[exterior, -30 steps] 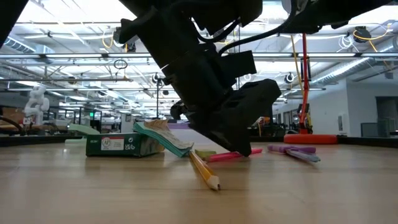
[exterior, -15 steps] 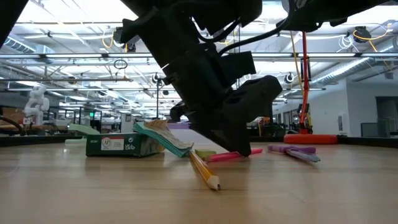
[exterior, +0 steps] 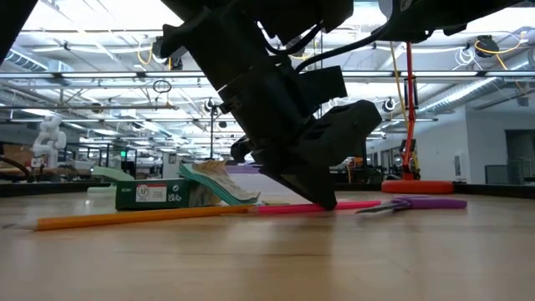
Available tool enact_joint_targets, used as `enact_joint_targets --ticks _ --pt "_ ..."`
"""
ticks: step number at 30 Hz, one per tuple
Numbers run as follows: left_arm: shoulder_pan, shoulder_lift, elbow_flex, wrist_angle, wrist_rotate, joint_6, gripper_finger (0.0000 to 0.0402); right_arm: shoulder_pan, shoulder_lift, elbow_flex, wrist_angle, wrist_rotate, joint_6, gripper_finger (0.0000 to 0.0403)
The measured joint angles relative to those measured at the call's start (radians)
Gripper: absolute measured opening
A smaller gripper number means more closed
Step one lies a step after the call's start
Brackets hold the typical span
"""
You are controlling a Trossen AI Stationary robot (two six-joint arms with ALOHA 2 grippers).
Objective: Pack school essentials
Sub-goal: Put the pink pencil into the purple supply box
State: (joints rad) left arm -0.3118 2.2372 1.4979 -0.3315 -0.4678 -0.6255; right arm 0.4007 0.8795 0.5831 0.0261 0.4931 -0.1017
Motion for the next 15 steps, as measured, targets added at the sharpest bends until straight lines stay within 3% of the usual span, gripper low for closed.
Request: enact_joint_targets --ticks 15 --pt "0.038 0.007 0.117 -0.121 0.003 0.127 0.0016 0.000 0.000 0.000 -0.030 0.000 0.000 0.0215"
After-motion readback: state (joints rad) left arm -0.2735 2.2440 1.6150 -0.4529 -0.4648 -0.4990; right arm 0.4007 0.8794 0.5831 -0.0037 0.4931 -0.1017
